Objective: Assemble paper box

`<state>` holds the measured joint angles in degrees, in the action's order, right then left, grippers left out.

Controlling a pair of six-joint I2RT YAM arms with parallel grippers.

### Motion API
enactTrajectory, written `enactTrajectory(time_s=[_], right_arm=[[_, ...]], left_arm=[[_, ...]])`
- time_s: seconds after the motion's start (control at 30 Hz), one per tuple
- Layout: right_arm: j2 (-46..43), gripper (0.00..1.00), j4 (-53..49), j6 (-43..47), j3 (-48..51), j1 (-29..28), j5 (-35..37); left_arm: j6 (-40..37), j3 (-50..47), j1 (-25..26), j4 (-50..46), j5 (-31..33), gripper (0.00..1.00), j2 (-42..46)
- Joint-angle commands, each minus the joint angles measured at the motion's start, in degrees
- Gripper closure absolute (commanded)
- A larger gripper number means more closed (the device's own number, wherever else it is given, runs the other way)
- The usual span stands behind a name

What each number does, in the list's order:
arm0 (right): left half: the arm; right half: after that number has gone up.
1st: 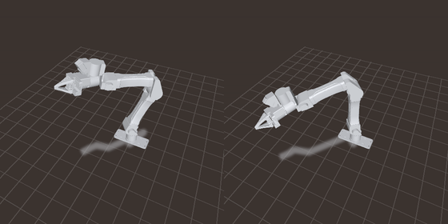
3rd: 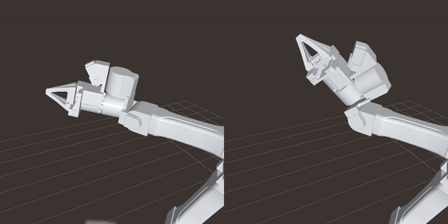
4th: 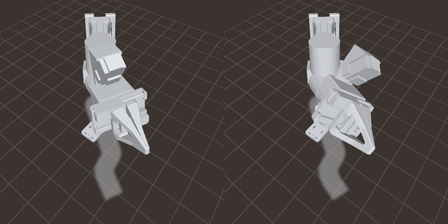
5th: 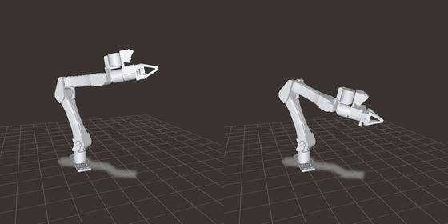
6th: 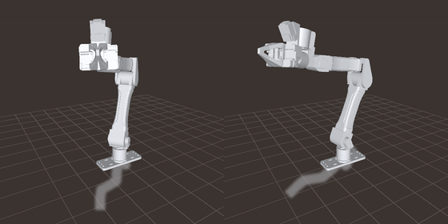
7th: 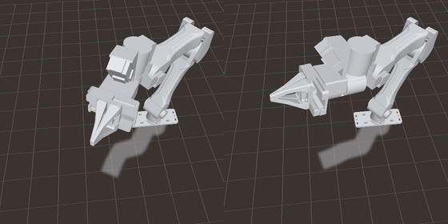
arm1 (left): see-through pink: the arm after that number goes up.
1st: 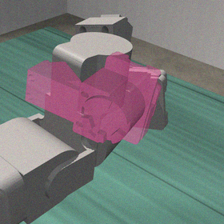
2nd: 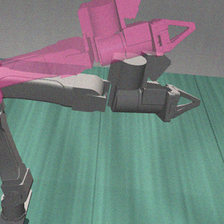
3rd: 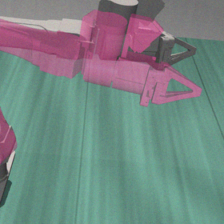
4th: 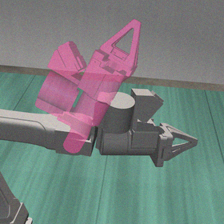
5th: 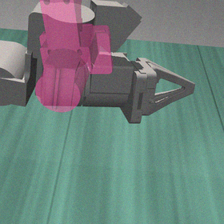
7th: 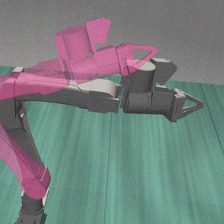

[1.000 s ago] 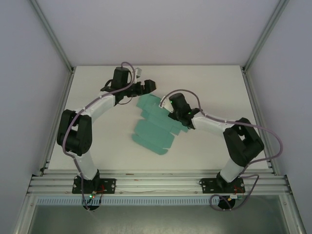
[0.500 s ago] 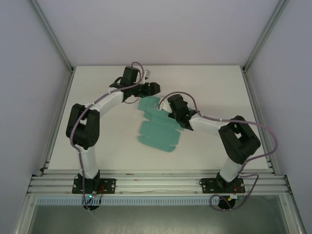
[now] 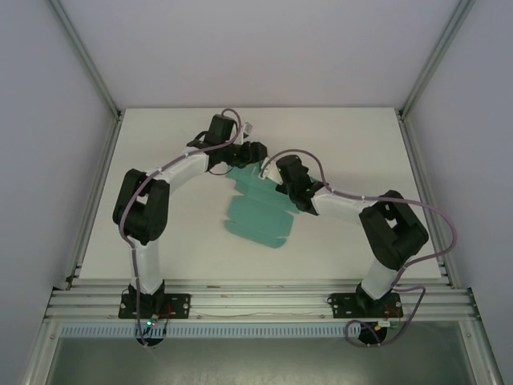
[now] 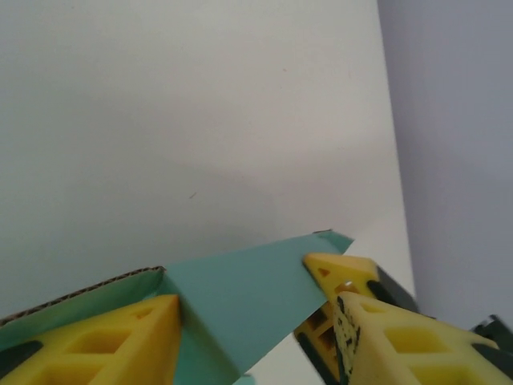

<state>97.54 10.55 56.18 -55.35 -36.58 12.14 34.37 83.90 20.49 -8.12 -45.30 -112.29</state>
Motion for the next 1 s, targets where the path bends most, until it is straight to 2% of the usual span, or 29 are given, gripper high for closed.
enactTrajectory(time_s=[0.0, 0.07, 0.2, 0.37, 0.47, 0.5, 0.57, 0.7, 0.87, 0.97], right_arm=[[-1.86, 1.0, 3.8, -0.93, 0.44, -0.35, -1.89], [-2.21, 1.0, 4.69, -1.63, 0.96, -0.4, -3.73], [-2.58, 1.0, 6.91, -2.61, 2.15, -0.33, -4.66], [-3.49, 1.0, 8.99, -3.57, 3.99, -0.18, -4.35], [-4.2, 1.0, 9.83, -4.5, 4.92, 0.01, -3.69], [-4.45, 1.0, 10.21, -4.53, 5.23, 0.2, -3.25], [-5.19, 1.0, 10.19, -4.81, 5.97, 0.54, -2.44], [-7.23, 1.0, 8.69, -6.1, 7.18, 1.64, -2.77], [-9.28, 1.0, 7.14, -7.38, 8.8, 2.65, -3.48], [-9.95, 1.0, 6.56, -8.17, 9.29, 3.08, -4.02]], left_arm=[[6.44, 0.1, 1.85, 8.67, -4.89, 0.52, -2.37], [9.46, -0.49, 1.83, 12.6, -5.5, 0.59, -3.16], [13.04, -1.25, 1.89, 16.43, -6.14, 0.65, -3.84], [10.81, -3.25, 1.75, 16.03, -4.33, 0.72, -1.59], [7.55, -4.1, 1.35, 11.89, -2.86, 0.77, 0.17], [6.02, -4.51, 1.11, 9.97, -1.56, 0.75, 1.13], [2.12, -6.22, 0.4, 4.92, 2.73, 0.58, 3.91], [-4.01, -11.69, -1.4, -1.43, 11.47, 0.41, 11.94], [-6.84, -19.91, -4.68, -4.54, 18.79, 0.19, 20.49], [-8.38, -22.68, -6.09, -7.85, 24.83, 0.16, 21.94]])
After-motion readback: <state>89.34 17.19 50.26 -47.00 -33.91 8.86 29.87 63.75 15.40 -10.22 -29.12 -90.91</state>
